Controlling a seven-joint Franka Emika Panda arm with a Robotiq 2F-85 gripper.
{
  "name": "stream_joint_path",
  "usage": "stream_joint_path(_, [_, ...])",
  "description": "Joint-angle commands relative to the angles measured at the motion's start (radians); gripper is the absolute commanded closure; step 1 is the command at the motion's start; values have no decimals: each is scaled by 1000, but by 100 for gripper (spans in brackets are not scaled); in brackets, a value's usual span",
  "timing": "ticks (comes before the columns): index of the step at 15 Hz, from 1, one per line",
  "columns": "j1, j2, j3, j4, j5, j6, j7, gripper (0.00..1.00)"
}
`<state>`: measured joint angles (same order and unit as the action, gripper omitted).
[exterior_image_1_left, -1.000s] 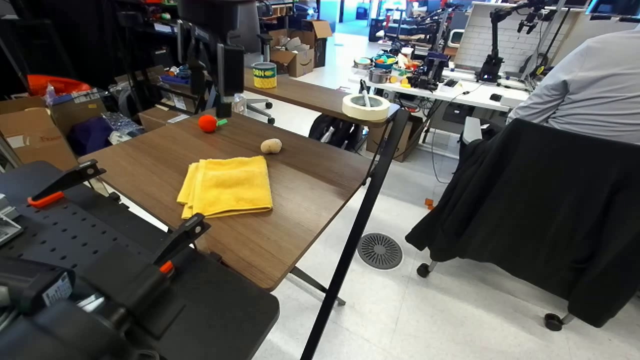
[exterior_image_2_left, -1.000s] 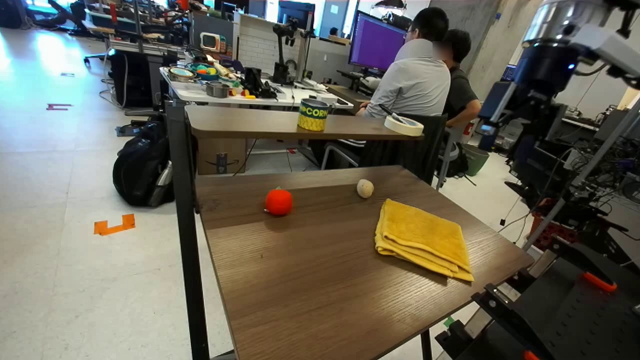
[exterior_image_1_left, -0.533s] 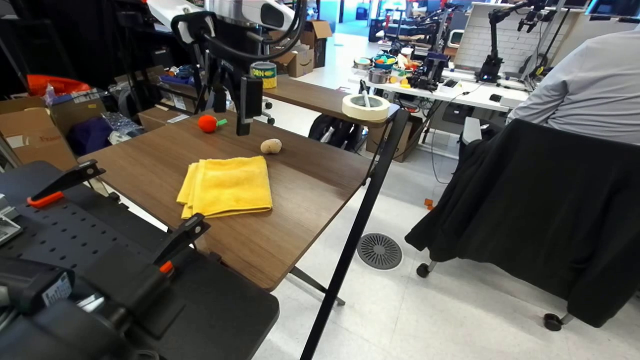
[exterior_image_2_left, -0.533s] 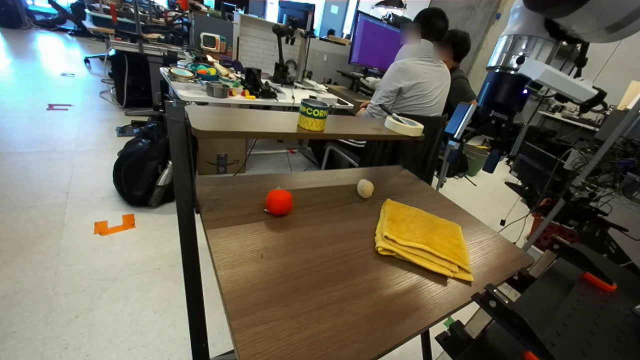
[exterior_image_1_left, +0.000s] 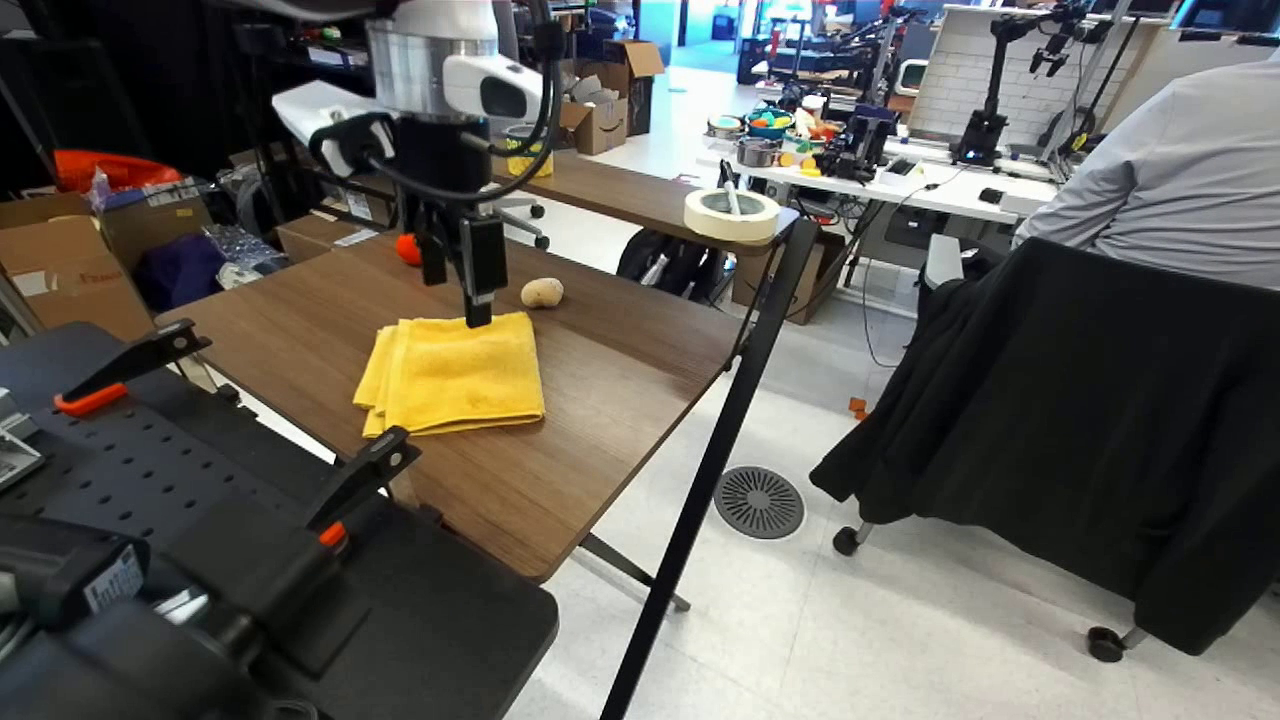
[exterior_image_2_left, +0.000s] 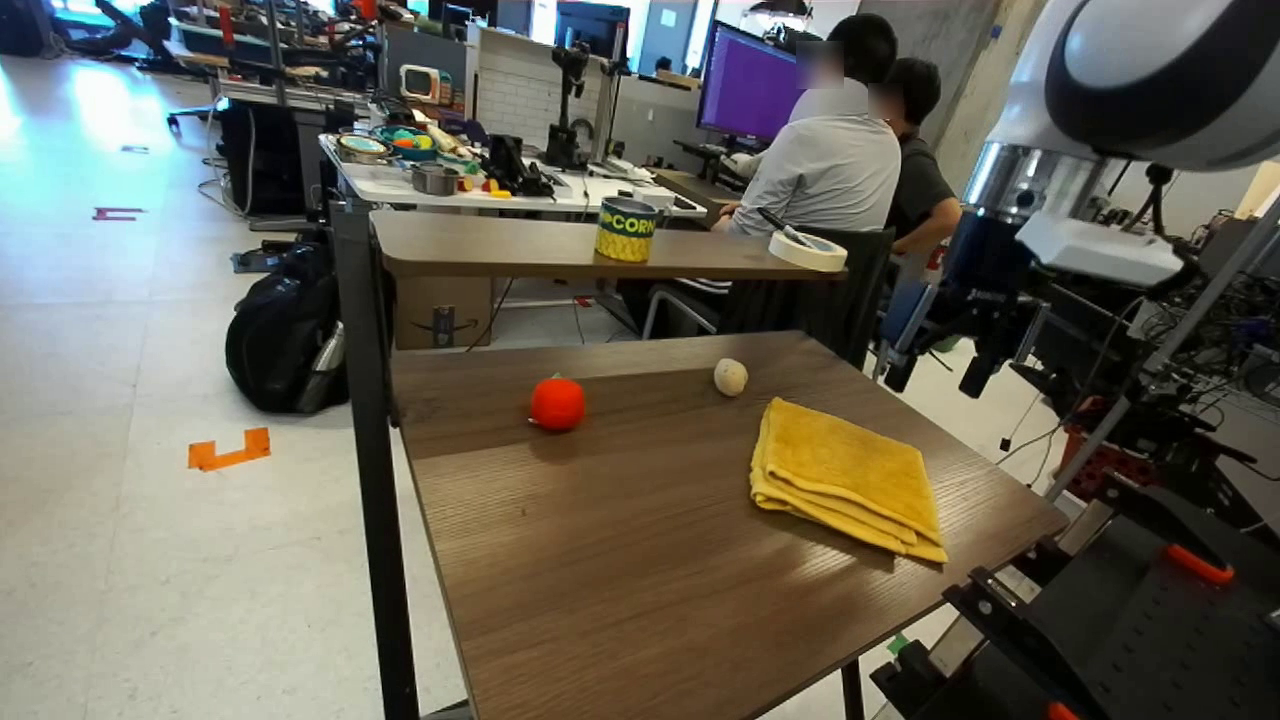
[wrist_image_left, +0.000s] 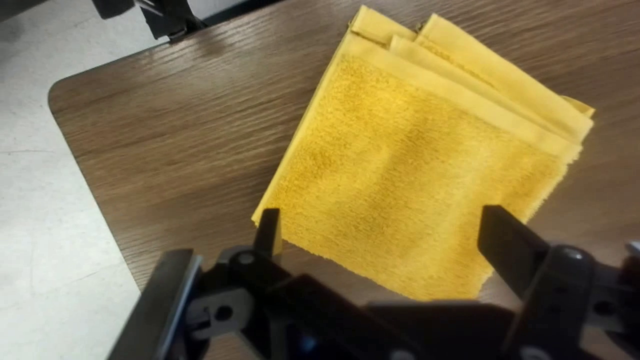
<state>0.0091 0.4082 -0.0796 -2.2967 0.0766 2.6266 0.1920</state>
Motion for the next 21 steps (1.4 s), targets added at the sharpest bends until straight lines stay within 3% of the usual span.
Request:
stream_joint_path(1, [60,108,-9,-19,-46,191,75,0])
stream_joint_path(3, [70,180,12,2,-20,283,63,0])
stream_joint_path(6, [65,274,16,47,-10,331,38,0])
stream_joint_path(13, [70,292,6,59,-8,295,38,0])
stream_joint_path(15, [51,352,6,124,8,334,47,0])
stream_joint_path(19, [15,513,-53,323,52,292,94,0])
stream_joint_path(21, [-29,576,-53,417,86,208,112,0])
